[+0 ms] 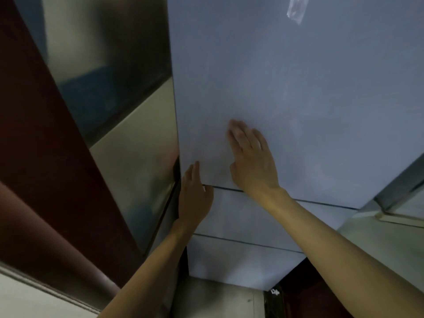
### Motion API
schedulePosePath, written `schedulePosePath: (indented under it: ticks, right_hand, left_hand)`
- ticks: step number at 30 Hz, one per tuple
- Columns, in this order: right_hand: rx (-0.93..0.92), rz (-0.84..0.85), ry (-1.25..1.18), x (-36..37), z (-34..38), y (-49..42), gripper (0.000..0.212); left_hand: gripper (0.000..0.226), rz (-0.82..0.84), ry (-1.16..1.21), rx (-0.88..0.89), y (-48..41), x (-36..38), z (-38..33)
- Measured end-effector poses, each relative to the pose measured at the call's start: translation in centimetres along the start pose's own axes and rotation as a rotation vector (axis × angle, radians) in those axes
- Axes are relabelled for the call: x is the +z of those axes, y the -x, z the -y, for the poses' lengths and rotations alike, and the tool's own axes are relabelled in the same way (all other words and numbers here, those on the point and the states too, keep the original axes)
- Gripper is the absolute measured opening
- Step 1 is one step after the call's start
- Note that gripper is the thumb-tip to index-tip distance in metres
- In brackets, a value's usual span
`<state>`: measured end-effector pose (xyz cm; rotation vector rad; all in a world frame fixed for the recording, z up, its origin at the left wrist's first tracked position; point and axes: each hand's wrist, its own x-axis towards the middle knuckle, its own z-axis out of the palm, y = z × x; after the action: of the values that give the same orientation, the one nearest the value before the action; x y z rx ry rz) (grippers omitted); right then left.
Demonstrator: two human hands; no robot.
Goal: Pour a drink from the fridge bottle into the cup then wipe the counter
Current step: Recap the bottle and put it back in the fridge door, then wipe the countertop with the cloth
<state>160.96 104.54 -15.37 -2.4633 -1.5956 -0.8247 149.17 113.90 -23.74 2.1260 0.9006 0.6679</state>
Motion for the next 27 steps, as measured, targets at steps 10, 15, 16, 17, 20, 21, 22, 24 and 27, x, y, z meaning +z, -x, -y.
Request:
schedulePosePath:
  ticks: [10,15,16,17,20,21,22,24,27]
  right_hand:
    - [-0.085,-0.012,-0.083,0.5,-1.8,0.1,0.069]
    - [-0.07,-0.059,-0.196,-0.3,-4.1,2.0,0.055]
    - [-0.039,-0.067,-0.201,-0.5,-4.9,2.8,0.053]
    - [-0.001,-0.07,-0.203,-0.7,-5.8,3.6,0.051]
    - [0.13,-0.027,-0.18,-1.7,-8.6,6.2,0.051]
    - [0.176,0.008,-0.17,-2.1,-9.5,7.2,0.05]
    - [0.225,0.046,-0.16,-2.5,-10.1,8.3,0.047]
    - [0.336,0.123,-0.128,-3.2,-11.0,10.8,0.04]
    - [0.507,0.213,-0.068,-4.4,-11.6,15.2,0.038]
  left_hand:
    - [0.071,0.049,-0.126,-0.027,-0.3,1.7,-2.0]
    - [0.051,-0.043,-0.136,0.107,0.1,1.1,-3.9]
    - [0.044,-0.039,-0.145,0.139,0.0,1.2,-4.5]
    - [0.037,-0.02,-0.16,0.183,-0.1,1.3,-5.3]
    - [0.026,0.101,-0.21,0.321,-0.6,2.2,-7.5]
    - [0.027,0.147,-0.236,0.359,-0.6,2.6,-8.3]
    - [0.027,0.191,-0.274,0.393,-0.6,3.0,-9.1]
    - [0.028,0.279,-0.354,0.466,-0.4,3.8,-10.7]
    - [0.03,0.412,-0.458,0.587,0.6,5.0,-13.0]
